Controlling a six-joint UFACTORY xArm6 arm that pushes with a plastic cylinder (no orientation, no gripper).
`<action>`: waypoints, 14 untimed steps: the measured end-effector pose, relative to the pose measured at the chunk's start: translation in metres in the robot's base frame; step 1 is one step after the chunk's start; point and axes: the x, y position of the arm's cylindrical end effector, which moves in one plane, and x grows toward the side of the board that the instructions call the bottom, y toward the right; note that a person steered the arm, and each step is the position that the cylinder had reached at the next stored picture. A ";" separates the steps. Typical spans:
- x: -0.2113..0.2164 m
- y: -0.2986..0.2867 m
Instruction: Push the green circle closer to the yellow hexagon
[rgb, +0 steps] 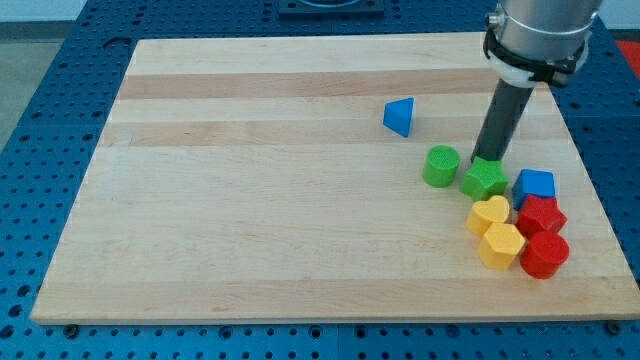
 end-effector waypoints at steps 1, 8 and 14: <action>0.006 0.000; -0.038 -0.072; 0.040 -0.095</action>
